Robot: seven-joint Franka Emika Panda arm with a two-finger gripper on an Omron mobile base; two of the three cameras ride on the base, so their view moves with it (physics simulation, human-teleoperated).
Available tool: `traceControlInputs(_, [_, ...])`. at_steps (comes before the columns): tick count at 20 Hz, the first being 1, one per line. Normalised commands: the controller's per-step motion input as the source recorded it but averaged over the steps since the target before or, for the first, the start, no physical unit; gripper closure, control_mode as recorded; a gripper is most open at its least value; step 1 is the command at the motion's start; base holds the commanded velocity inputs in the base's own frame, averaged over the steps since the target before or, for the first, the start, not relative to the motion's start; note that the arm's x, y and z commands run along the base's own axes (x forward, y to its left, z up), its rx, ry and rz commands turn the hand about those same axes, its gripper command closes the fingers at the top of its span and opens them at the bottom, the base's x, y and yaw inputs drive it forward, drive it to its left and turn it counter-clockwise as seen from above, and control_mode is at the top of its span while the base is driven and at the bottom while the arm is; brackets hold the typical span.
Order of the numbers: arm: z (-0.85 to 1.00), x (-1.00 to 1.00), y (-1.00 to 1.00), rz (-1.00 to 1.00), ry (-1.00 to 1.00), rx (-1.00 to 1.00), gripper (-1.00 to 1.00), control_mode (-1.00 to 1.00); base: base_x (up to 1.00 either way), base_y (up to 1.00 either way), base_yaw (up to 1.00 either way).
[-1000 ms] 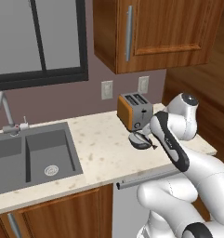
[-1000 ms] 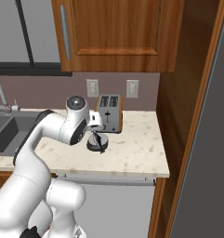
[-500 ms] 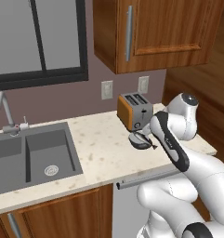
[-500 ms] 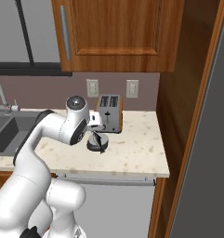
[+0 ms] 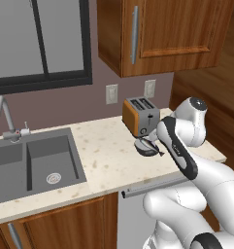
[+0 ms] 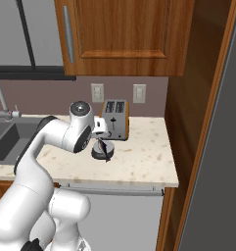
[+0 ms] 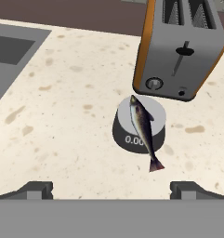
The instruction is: Take the fish from the fridge and place it on the digital scale on the counter by the fridge. Wait a few seconds for a reading, then move it to the plate on the dining counter.
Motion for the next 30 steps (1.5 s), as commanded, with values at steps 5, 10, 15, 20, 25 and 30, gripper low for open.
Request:
traceControlInputs(5, [0.0,0.0,0.0,0.0,0.0,0.0,-1.0,-1.0,0.0,0.0,0.0])
traceControlInputs(10, [0.0,0.0,0.0,0.0,0.0,0.0,-1.0,-1.0,0.0,0.0,0.0])
traceControlInputs(15, [0.0,0.0,0.0,0.0,0.0,0.0,-1.0,-1.0,0.0,0.0,0.0])
traceControlInputs(20, [0.0,0.0,0.0,0.0,0.0,0.0,-1.0,-1.0,0.0,0.0,0.0])
traceControlInputs(25, [0.0,0.0,0.0,0.0,0.0,0.0,-1.0,-1.0,0.0,0.0,0.0])
traceControlInputs(30, [0.0,0.0,0.0,0.0,0.0,0.0,-1.0,-1.0,0.0,0.0,0.0])
